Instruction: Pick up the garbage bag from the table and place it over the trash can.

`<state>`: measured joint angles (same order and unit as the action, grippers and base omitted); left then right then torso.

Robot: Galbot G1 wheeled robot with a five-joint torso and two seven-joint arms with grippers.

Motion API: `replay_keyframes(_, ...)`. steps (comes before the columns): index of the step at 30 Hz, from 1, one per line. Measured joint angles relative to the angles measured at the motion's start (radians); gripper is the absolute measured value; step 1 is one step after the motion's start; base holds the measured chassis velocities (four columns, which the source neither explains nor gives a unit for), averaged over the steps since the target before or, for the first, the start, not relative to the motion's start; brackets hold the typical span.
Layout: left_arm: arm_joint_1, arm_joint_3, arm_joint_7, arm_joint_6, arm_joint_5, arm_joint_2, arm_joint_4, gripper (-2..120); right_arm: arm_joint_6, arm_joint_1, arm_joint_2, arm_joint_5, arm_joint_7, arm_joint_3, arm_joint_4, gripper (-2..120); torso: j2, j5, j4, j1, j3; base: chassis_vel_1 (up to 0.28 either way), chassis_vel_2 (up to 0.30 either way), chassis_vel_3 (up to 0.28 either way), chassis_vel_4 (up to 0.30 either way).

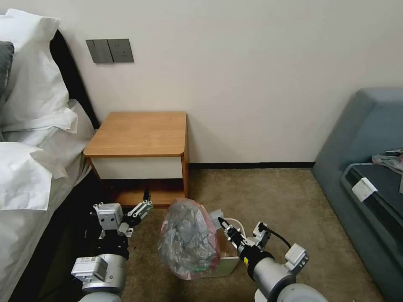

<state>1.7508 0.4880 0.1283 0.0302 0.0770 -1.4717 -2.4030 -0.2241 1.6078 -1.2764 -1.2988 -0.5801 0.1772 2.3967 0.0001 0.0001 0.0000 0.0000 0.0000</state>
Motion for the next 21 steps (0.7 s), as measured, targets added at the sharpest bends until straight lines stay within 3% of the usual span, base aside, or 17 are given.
replay_keyframes(8, -0.032, -0.002, 0.006, -0.005, 0.035, 0.034, 0.059, 100, -0.001, -0.02, -0.011, -0.022, -0.041, 0.001, -0.02, 0, 0.0, -0.0001, 0.0001, 0.0, 0.0, 0.0, 0.0, 0.0, 0.0)
replay_keyframes(12, -0.061, -0.006, 0.039, -0.002, 0.081, 0.074, 0.082, 100, 0.0, -0.029, 0.002, -0.056, -0.064, 0.001, -0.018, 0, 0.0, 0.0, -0.0001, 0.0, 0.0, 0.0, 0.0, 0.0, 0.0)
replay_keyframes(21, -0.083, -0.008, 0.078, 0.014, 0.16, 0.13, 0.093, 100, -0.004, -0.107, 0.111, -0.187, -0.102, 0.003, -0.056, 0, 0.0, -0.0001, 0.0001, 0.0, 0.0, 0.0, 0.0, 0.0, 0.0)
